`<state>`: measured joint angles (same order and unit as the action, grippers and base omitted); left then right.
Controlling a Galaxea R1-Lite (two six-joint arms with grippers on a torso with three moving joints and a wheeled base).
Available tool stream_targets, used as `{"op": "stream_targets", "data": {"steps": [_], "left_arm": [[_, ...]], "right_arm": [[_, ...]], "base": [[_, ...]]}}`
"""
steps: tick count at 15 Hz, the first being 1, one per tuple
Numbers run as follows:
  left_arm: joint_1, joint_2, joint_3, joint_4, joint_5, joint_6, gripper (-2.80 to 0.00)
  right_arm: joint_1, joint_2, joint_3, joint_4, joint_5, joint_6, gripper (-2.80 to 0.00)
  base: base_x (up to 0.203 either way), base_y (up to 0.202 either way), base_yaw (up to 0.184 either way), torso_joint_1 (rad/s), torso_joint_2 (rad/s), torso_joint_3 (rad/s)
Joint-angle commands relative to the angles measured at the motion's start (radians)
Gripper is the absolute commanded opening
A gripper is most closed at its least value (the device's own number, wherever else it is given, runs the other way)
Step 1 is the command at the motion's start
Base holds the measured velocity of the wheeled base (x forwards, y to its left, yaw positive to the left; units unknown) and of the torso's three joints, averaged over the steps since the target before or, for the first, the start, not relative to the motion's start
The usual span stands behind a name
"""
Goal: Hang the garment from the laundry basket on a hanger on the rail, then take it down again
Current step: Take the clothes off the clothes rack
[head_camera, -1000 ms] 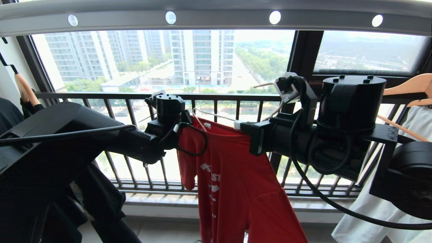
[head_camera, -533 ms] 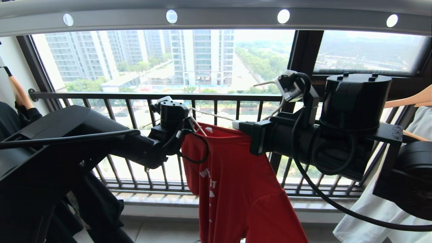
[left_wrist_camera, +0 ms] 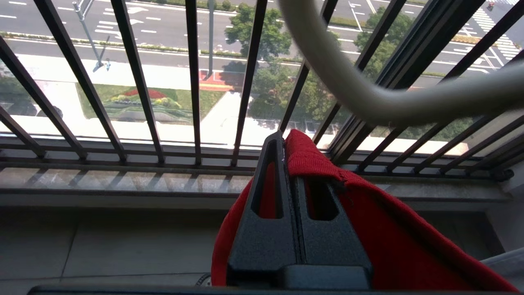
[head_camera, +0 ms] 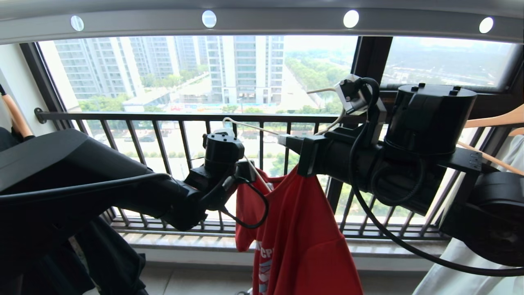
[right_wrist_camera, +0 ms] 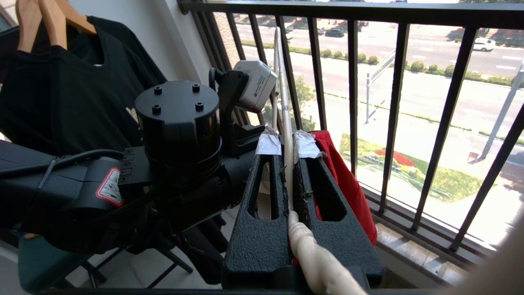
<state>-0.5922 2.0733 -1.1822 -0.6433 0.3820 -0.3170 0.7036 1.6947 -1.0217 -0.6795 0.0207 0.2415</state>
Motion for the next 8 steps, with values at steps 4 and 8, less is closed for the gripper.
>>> {"op": "stream_targets", "data": {"steps": [4,8], "left_arm": [[-0.069,-0.072,0.120,-0.004,-0.081,0.063,-2.80],[-0.082,-0.104,0.201,-0.014,-0.175,0.150,-2.80]], "right_arm": [[-0.003,0.060,-0.001,-0.129,-0.079,-0.002,-2.80],[-0.031,0.059,-0.019,-0.129,-0.104,-0.006,-2.80]], "base": [[0.000,0.000,0.000,0.000,0.00,0.000],[0.000,0.000,0.000,0.000,0.00,0.000]]}}
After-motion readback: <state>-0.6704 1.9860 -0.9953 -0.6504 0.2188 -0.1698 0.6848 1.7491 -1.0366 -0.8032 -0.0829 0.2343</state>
